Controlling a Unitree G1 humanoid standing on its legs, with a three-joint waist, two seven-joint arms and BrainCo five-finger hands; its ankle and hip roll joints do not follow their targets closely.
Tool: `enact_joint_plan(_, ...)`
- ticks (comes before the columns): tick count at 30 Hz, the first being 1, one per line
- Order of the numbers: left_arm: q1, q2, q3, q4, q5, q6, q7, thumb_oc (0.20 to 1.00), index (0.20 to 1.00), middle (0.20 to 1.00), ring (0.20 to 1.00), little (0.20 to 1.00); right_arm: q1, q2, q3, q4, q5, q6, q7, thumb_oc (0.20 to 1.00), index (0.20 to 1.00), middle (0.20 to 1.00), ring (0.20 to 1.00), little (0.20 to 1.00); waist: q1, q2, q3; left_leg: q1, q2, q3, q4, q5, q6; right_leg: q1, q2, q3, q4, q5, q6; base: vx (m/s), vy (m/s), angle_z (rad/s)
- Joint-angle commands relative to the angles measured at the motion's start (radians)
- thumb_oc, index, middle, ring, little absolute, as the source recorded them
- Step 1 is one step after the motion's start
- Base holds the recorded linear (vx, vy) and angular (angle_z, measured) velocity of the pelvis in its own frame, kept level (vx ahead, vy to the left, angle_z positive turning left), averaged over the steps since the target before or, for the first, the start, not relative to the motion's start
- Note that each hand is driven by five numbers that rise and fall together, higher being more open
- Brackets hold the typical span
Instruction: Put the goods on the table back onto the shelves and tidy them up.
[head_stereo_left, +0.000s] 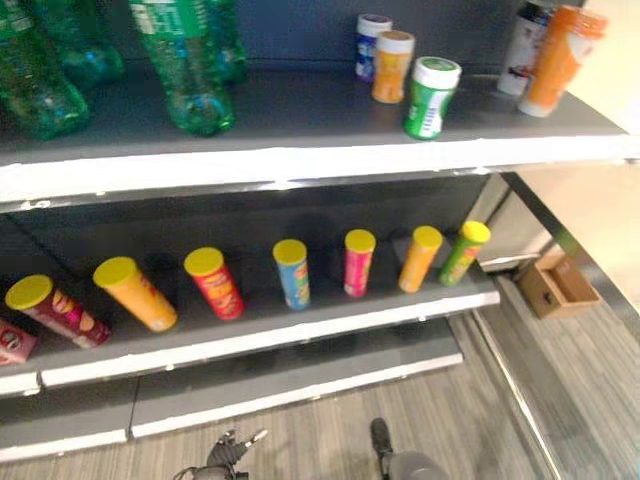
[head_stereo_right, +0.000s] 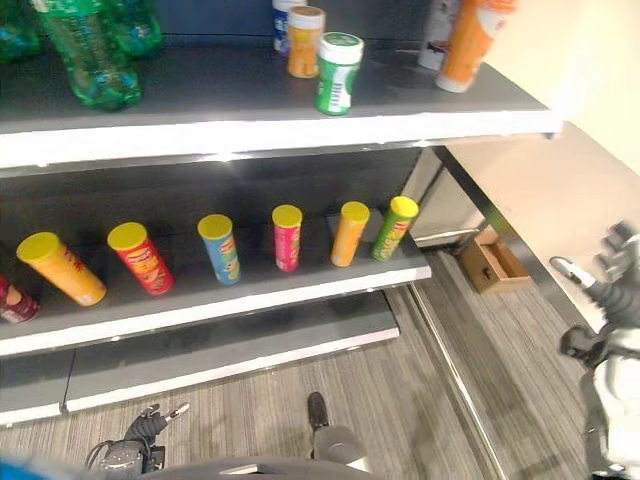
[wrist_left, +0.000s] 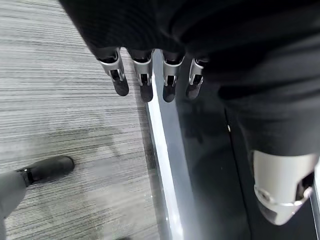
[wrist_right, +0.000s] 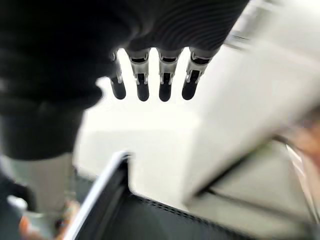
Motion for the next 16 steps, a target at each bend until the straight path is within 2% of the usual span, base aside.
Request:
enact_joint_plan(1, -0.059, 0.068, 0.004, -0.019, 0.024, -0.025, -0.028, 1.000, 1.000, 1.000, 1.000, 1.000, -0.051, -0.043, 0.037, 0.143, 0.190, 0.059, 0.194, 1.000, 1.000, 1.000, 1.000, 1.000, 0.025, -0.015, 0.074, 0.002, 0.003, 0.028, 0.049, -0.088, 0.023, 0.058, -0.075, 0.006, 0.066, -0.127, 0.110, -0.03, 0.029, -0.14)
enact_joint_plan(2, -0.054, 0.070, -0.002, -0.021, 0.031, -0.023, -0.041, 1.000, 1.000, 1.000, 1.000, 1.000, -0.049, -0.037, 0.089, 0.252, 0.192, 0.095, 0.228, 1.000, 1.000, 1.000, 1.000, 1.000, 0.029, -0.017, 0.076, 0.004, 0.000, 0.031, 0.050, -0.089, 0.024, 0.058, -0.077, 0.007, 0.067, -0.124, 0.110, 0.00, 0.000, 0.00)
enact_joint_plan(4, -0.057, 0.069, -0.023, -0.028, 0.039, -0.018, -0.058, 1.000, 1.000, 1.000, 1.000, 1.000, -0.056, -0.015, 0.180, 0.437, 0.099, 0.147, 0.257, 1.000, 1.000, 1.000, 1.000, 1.000, 0.037, -0.018, 0.082, 0.004, -0.003, 0.033, 0.052, -0.088, 0.025, 0.059, -0.081, 0.006, 0.066, -0.121, 0.111, -0.02, -0.003, -0.01)
enact_joint_plan(6, -0.077, 0.062, -0.053, -0.029, 0.046, -0.013, -0.065, 1.000, 1.000, 1.000, 1.000, 1.000, -0.084, 0.014, 0.273, 0.611, -0.050, 0.166, 0.247, 1.000, 1.000, 1.000, 1.000, 1.000, 0.050, -0.015, 0.091, -0.002, -0.006, 0.027, 0.055, -0.086, 0.025, 0.058, -0.085, -0.001, 0.067, -0.121, 0.111, -0.04, -0.011, -0.02)
enact_joint_plan(7, -0.077, 0.062, -0.053, -0.029, 0.046, -0.013, -0.065, 1.000, 1.000, 1.000, 1.000, 1.000, -0.086, 0.014, 0.274, 0.613, -0.050, 0.165, 0.247, 1.000, 1.000, 1.000, 1.000, 1.000, 0.049, -0.016, 0.092, -0.002, -0.006, 0.026, 0.056, -0.086, 0.025, 0.059, -0.085, -0.002, 0.067, -0.121, 0.111, -0.04, -0.012, -0.04)
enact_joint_plan(8, -0.091, 0.058, -0.070, -0.028, 0.047, -0.011, -0.060, 1.000, 1.000, 1.000, 1.000, 1.000, -0.114, 0.043, 0.317, 0.693, -0.120, 0.164, 0.228, 1.000, 1.000, 1.000, 1.000, 1.000, 0.058, -0.012, 0.099, -0.008, -0.008, 0.020, 0.059, -0.084, 0.026, 0.059, -0.087, -0.007, 0.068, -0.122, 0.110, -0.04, -0.032, -0.05)
enact_joint_plan(9, -0.119, 0.049, -0.098, -0.012, 0.045, -0.007, -0.041, 1.000, 1.000, 1.000, 1.000, 1.000, -0.195, 0.128, 0.375, 0.863, -0.204, 0.157, 0.163, 1.000, 1.000, 1.000, 1.000, 1.000, 0.079, -0.001, 0.104, -0.012, -0.011, 0.008, 0.068, -0.087, 0.031, 0.069, -0.093, -0.021, 0.068, -0.128, 0.108, -0.04, -0.046, -0.04)
enact_joint_plan(11, -0.133, 0.051, -0.107, -0.001, 0.039, -0.006, -0.024, 1.000, 1.000, 1.000, 1.000, 1.000, -0.227, 0.175, 0.392, 0.941, -0.247, 0.156, 0.127, 1.000, 1.000, 1.000, 1.000, 1.000, 0.088, 0.009, 0.104, -0.013, -0.010, -0.002, 0.071, -0.090, 0.033, 0.076, -0.095, -0.030, 0.066, -0.133, 0.105, 0.00, -0.042, 0.14)
enact_joint_plan(14, -0.138, 0.056, -0.107, 0.005, 0.027, -0.004, -0.022, 1.000, 1.000, 1.000, 1.000, 1.000, -0.267, 0.194, 0.421, 1.009, -0.306, 0.155, 0.103, 1.000, 1.000, 1.000, 1.000, 1.000, 0.099, 0.019, 0.101, -0.011, -0.011, -0.007, 0.076, -0.094, 0.034, 0.087, -0.099, -0.046, 0.066, -0.139, 0.104, 0.03, -0.026, 0.19)
enact_joint_plan(16, -0.135, 0.062, -0.111, 0.015, 0.036, 0.001, -0.020, 1.000, 1.000, 1.000, 1.000, 1.000, -0.299, 0.203, 0.459, 1.056, -0.402, 0.167, 0.081, 1.000, 1.000, 1.000, 1.000, 1.000, 0.112, 0.027, 0.095, -0.005, -0.011, -0.018, 0.080, -0.098, 0.034, 0.106, -0.101, -0.064, 0.065, -0.147, 0.098, 0.04, -0.040, 0.25)
